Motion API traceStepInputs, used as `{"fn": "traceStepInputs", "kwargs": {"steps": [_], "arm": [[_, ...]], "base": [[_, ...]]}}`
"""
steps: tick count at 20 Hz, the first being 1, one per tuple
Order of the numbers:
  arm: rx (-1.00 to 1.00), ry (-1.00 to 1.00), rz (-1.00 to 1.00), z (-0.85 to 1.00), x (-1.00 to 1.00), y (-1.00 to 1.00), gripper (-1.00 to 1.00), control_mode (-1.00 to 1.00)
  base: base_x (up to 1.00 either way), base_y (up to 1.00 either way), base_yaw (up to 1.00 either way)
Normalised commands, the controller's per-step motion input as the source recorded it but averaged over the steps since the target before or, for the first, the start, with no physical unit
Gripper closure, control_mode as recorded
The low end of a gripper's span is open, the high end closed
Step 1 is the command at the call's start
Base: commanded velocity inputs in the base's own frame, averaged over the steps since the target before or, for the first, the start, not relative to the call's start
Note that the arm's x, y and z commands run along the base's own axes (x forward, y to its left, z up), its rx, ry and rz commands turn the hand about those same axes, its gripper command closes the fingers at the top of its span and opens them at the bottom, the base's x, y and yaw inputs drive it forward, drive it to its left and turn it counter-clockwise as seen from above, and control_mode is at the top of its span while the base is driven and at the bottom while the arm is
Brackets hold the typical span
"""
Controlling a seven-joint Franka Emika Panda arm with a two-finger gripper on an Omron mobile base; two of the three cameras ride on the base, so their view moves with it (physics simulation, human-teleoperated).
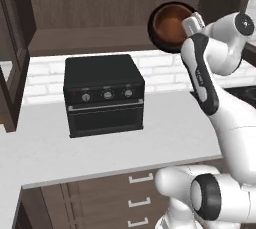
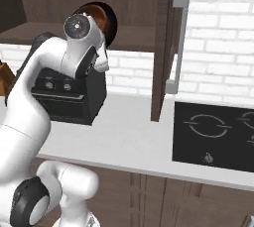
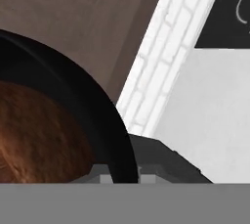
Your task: Pick up the bowls on the counter and stack them on top of one another in the open cabinet. Place the smaller bowl on top of the larger bowl.
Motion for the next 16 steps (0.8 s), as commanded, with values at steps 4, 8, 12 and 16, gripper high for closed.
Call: {"fn": "traceStepInputs", "kwargs": {"steps": [4,8,12,16], "arm": [[-0.03,0.27,-0.02,0.09,1.0,0.1,1.0,-1.0],[0.0,0.04,-0.07,-0.01,1.0,0.09,1.0,-1.0],[0.0,-0.01,-0.12,-0.28,1.0,0.04,1.0,-1.0],[0.0,-0.11,-0.09,-0.38,0.76,0.01,-1.0,-1.0]], "base": [[0.0,0.0,0.0],[0.0,0.0,0.0],[0.0,0.0,0.0],[0.0,0.0,0.0]]}}
